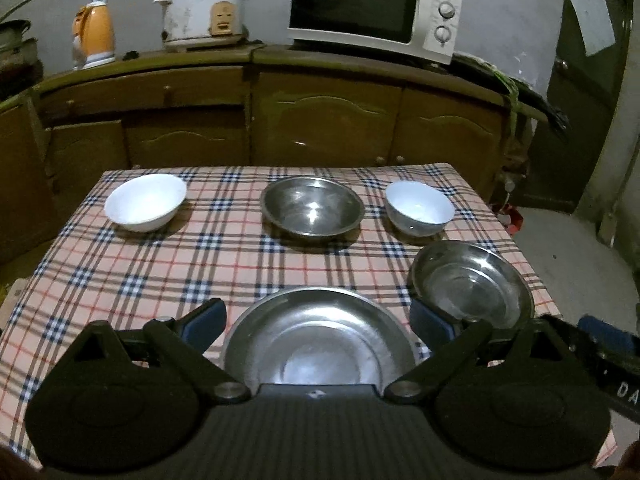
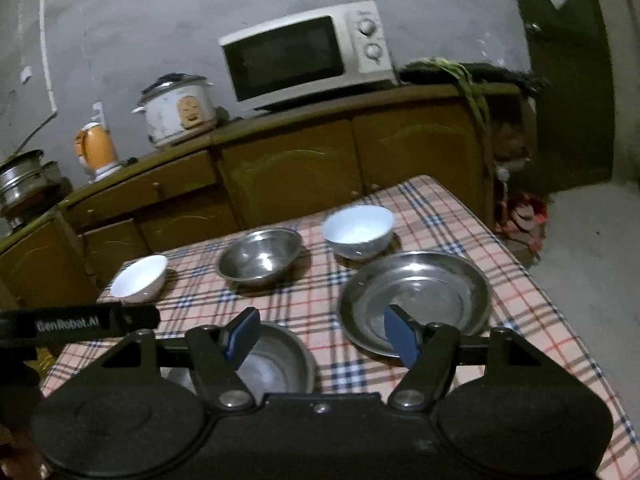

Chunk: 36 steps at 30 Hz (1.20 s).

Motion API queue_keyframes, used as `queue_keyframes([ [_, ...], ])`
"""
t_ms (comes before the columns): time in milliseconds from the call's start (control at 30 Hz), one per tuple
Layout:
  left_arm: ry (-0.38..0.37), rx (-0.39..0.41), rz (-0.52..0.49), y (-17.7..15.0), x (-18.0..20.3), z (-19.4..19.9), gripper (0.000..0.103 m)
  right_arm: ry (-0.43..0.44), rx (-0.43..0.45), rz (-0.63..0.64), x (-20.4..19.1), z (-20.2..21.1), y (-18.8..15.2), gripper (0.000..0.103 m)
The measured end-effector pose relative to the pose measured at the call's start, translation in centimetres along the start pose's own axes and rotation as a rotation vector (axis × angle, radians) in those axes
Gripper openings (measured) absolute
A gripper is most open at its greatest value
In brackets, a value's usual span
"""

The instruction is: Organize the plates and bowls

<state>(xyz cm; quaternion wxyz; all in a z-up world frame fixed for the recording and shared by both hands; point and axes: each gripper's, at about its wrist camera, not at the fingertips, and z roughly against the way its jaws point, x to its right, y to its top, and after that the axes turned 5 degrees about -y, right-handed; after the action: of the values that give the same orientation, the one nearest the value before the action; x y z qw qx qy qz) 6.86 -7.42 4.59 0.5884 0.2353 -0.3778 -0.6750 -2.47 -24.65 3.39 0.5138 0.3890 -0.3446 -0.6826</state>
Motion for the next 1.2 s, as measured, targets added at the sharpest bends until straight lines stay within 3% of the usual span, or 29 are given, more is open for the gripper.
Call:
queue_keyframes([
  [333,-0.025,-0.007,-0.039,1.3,2.9,-2.2,0.102,-0.073,0.001,-0.034,3.6,-0.6,0.7,0.082],
  [1200,-0.028,-0.019,-0.059,2.4,5.9,-6.0,0.102,-0.085,0.11,-0.048,8.0,-3.3,4.4,0.082],
])
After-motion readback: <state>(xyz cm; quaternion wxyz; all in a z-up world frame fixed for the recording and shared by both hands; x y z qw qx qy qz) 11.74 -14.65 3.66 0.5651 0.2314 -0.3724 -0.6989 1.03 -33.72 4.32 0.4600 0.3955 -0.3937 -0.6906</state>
